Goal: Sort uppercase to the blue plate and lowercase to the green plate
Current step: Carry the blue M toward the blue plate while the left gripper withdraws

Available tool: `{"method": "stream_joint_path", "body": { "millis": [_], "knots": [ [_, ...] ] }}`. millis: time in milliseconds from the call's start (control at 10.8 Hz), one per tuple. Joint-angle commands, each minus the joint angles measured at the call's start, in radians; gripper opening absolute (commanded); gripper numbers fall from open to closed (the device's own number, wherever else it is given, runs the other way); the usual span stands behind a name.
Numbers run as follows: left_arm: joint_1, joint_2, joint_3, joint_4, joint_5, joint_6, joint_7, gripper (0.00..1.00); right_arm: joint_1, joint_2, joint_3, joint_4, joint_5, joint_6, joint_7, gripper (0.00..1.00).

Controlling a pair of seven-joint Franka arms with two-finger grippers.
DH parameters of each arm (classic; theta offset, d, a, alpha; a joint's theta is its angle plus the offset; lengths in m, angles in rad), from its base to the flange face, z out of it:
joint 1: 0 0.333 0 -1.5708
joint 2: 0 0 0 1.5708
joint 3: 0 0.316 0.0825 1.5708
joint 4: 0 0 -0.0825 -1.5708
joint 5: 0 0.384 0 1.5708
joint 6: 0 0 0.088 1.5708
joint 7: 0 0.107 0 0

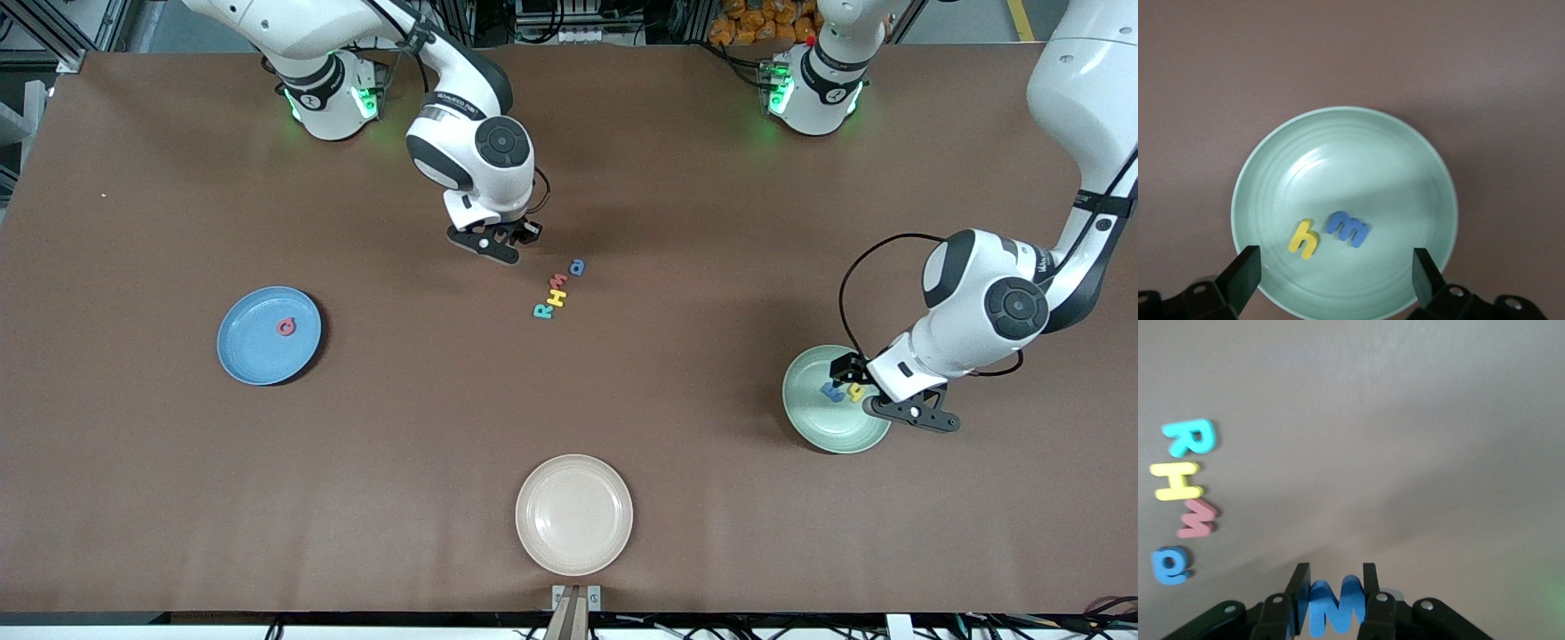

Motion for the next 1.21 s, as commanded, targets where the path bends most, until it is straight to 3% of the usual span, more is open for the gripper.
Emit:
{"method": "stream_joint_path", "body": {
  "millis": [0, 372, 650, 1115],
  "knots": [
    [-0.087, -0.013, 0.001, 0.089, -0.028, -0.125, -0.101, 1.00, -0.022, -0.016, -0.032, 0.075, 0.053, -0.108, -0.152, 0.29],
    [-0.240, -0.013, 0.001, 0.093, -0.024, -0.131, -0.285, 1.00, -0.022, -0.062, -0.184, 0.190, 0.136, -0.272, -0.494, 0.29],
    [-0.354, -0.005, 0.002, 0.083, -0.012, -0.130, -0.338, 1.00, -0.017, -0.115, -0.334, 0.190, 0.205, -0.292, -0.750, 0.29],
    [-0.504, 0.039, 0.006, 0.050, 0.050, -0.113, -0.384, 1.00, -0.014, -0.175, -0.548, 0.162, 0.202, -0.292, -1.143, 0.30]
  ]
}}
